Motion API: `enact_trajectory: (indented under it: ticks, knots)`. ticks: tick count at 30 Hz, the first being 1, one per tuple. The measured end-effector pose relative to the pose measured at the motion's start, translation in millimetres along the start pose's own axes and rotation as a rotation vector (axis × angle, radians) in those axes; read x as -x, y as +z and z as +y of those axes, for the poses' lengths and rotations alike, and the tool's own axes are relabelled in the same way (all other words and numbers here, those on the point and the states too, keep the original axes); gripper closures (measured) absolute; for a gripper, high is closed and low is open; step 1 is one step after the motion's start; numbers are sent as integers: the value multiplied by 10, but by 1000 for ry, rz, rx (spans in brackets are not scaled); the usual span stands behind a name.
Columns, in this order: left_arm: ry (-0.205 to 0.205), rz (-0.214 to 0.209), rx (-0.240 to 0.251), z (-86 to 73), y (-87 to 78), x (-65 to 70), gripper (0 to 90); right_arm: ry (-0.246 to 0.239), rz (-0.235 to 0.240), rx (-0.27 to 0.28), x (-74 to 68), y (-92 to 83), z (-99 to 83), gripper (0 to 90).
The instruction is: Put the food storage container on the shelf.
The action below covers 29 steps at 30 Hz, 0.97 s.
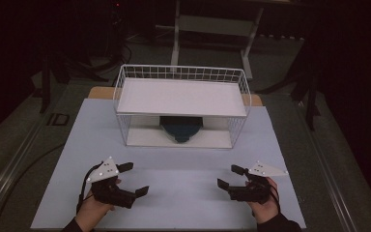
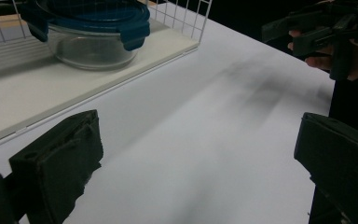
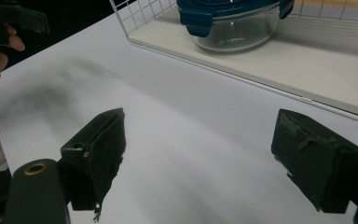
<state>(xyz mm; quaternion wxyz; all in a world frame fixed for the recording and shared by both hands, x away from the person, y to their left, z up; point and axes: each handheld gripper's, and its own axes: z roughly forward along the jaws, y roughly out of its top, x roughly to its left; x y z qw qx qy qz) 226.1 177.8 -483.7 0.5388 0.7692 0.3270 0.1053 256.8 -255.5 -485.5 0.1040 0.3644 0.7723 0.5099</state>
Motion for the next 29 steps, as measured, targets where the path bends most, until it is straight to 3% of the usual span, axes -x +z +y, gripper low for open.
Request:
enact_trajectory:
  ticks: [11,18,29]
  knots:
    - [2,-9,-2,-55,12,6,10,16,-1,-18,90,-76,-136,174]
    - [4,-12,-9,-82,46,6,10,50,-3,-31,187,-51,-174,174]
    - [4,-30,-3,-93,74,-10,10,72,16,-63,203,4,-212,174]
